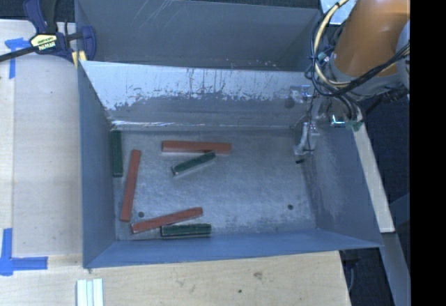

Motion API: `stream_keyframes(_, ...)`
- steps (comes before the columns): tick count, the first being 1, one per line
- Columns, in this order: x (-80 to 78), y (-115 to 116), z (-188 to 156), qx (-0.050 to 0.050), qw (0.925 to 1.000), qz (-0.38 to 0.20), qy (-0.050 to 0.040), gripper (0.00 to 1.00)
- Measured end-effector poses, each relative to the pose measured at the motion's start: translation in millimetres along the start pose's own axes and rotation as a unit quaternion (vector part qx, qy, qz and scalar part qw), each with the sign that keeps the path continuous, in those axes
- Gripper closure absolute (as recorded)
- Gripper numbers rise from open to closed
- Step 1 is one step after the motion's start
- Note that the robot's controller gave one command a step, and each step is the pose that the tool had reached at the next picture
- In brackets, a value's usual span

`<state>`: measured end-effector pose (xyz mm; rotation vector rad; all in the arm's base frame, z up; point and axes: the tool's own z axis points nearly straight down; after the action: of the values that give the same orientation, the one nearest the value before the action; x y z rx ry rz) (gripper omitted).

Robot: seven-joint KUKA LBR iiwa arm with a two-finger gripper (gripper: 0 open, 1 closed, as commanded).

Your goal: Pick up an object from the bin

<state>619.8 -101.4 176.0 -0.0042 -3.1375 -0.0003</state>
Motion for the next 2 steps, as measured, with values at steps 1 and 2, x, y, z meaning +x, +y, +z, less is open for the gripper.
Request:
stream_keyframes(1,-1.6,0,-5,0.001,1.0,-0.001,-0.0042,0.0)
stream_keyframes(2,-1.5,47,2,0.001,0.9997,0.025,-0.0039,0.0)
